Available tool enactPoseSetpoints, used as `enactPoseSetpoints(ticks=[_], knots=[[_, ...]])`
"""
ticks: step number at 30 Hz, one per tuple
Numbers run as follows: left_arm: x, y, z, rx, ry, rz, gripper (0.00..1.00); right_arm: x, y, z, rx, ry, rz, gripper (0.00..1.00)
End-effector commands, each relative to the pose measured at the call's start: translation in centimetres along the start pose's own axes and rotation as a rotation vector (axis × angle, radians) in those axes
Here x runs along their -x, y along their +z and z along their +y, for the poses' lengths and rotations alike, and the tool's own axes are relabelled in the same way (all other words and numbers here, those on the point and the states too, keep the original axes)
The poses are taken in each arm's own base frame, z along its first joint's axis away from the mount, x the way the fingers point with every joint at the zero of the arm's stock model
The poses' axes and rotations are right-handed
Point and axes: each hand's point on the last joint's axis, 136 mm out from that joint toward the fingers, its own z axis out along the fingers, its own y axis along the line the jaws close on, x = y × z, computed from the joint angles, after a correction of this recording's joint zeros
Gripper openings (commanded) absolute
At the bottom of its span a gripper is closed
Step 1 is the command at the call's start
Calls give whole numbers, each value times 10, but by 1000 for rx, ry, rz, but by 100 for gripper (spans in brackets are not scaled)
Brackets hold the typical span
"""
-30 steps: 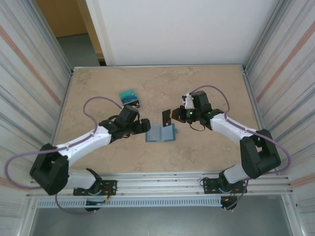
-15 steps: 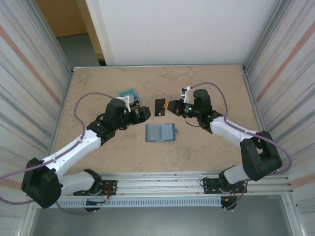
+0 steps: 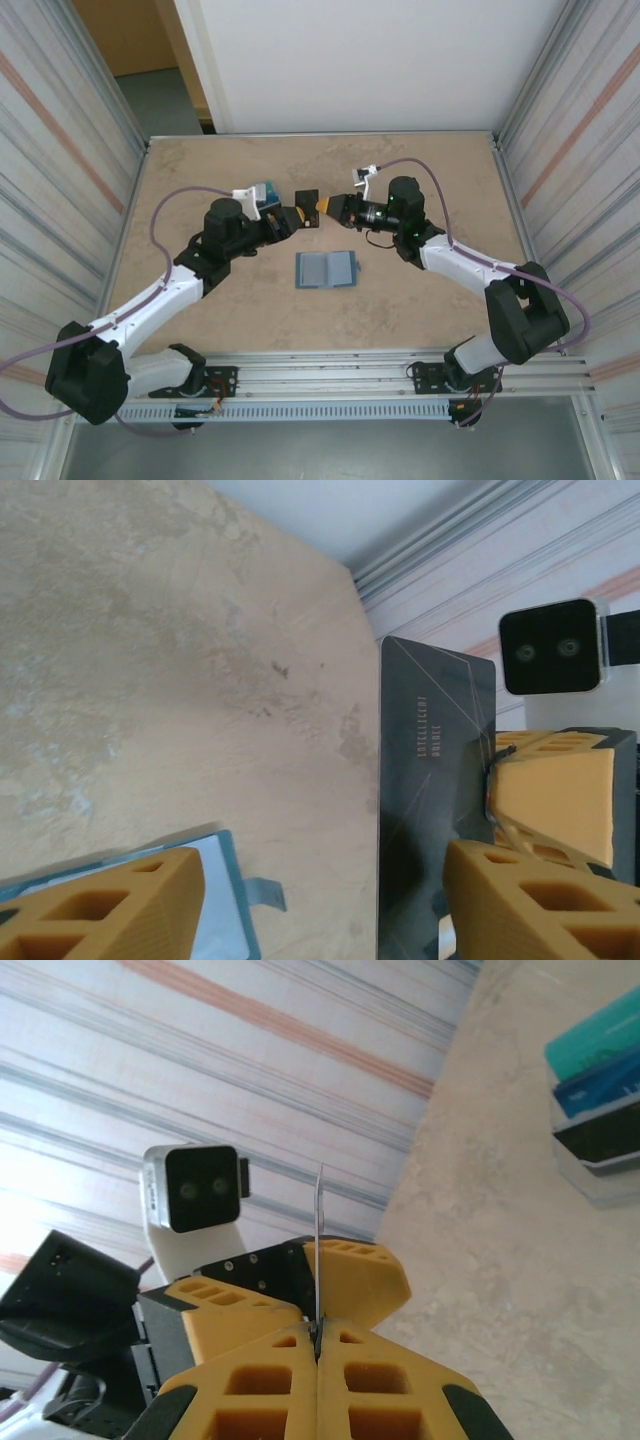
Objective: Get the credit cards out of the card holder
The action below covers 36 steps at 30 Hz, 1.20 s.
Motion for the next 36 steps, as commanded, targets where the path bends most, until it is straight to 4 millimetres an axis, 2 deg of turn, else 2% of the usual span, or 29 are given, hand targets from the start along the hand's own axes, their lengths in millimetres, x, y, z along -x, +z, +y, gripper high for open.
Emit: enactPoseSetpoints(ticks=[1, 12, 17, 19, 25, 31, 36], knots=[[9, -6, -24, -109, 27, -29, 60, 5, 6, 19, 70, -12, 9, 0], [12, -8, -37, -161, 58, -26, 24, 3, 15, 17, 101, -2, 27, 0], [11, -9, -36, -138, 90, -11, 7, 1, 15, 10, 86, 13, 31, 0], [11, -10, -36, -115, 124, 2, 3, -1, 15, 6, 72, 22, 36, 1], [14, -20, -23, 49, 321, 81, 0, -4, 4, -13, -80, -9, 29, 32], [29, -27, 9, 228, 525, 164, 0, -6, -25, -34, -349, -94, 25, 46], [45, -24, 41, 416, 752, 241, 0, -2, -53, -47, -529, -134, -22, 63]])
